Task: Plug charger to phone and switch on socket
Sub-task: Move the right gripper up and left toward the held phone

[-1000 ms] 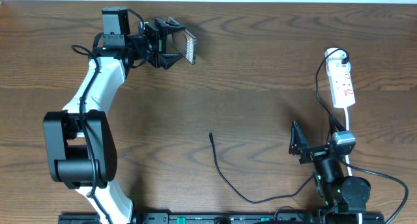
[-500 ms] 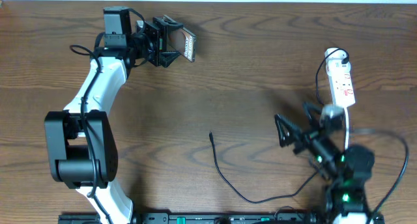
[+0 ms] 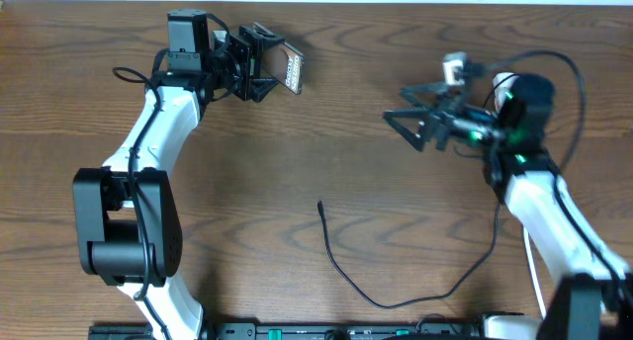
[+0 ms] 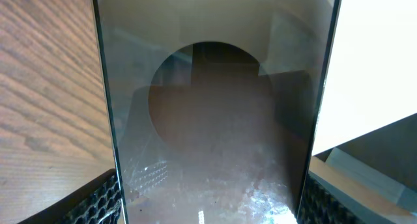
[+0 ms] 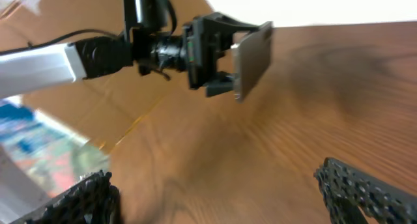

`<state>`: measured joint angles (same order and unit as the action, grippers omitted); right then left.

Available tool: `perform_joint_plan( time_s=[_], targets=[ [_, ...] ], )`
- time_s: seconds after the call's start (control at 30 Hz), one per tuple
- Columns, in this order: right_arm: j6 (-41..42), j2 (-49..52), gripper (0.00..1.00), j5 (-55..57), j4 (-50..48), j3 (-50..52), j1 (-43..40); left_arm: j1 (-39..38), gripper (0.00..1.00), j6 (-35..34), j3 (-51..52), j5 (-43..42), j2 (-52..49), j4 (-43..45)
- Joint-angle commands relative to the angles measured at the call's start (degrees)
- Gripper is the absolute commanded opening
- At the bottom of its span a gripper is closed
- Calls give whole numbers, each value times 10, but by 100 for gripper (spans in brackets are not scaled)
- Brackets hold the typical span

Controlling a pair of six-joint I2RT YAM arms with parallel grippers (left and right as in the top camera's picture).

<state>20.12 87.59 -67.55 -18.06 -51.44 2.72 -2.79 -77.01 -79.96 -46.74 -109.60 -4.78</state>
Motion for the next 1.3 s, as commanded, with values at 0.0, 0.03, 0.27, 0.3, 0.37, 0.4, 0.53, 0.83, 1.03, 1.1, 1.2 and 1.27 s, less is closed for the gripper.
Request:
perform_joint_plan(
  time_s=[0.0,0.03,0.27,0.3,0.37,0.4,0.53,0.83,1.03,1.1,1.2,1.27],
  targets=[
    [-5,51,99,-60,-24,-46,33,1,7,-25,-10,2,20,17],
    [-4,67,99,-61,-41,-55,41,1,7,-29,-10,4,20,21],
    [-5,131,99,-56,-147,-74,87,1,7,-45,-10,29,20,23],
    [-5,134,99,-47,-147,-74,90,1,7,-45,-10,29,20,23],
    [-4,138,99,-20,-146,-74,97,0,7,-45,-10,30,20,23],
    [-4,138,99,-8,-143,-74,101,0,7,-45,-10,32,20,23],
    [-4,138,99,44,-141,-74,119,-4,7,-45,-10,37,20,24],
    [9,138,99,177,-110,-74,130,-11,7,-25,-10,37,20,25],
    [9,138,99,244,-90,-80,132,-24,7,-21,-10,37,20,28],
    [6,138,99,260,-80,-87,133,-30,7,-21,-10,37,20,33],
    [-8,138,99,267,-56,-106,137,-39,7,-21,-10,37,20,45],
    [-26,138,99,272,-26,-127,144,-44,7,-21,-10,37,20,44]
  ],
)
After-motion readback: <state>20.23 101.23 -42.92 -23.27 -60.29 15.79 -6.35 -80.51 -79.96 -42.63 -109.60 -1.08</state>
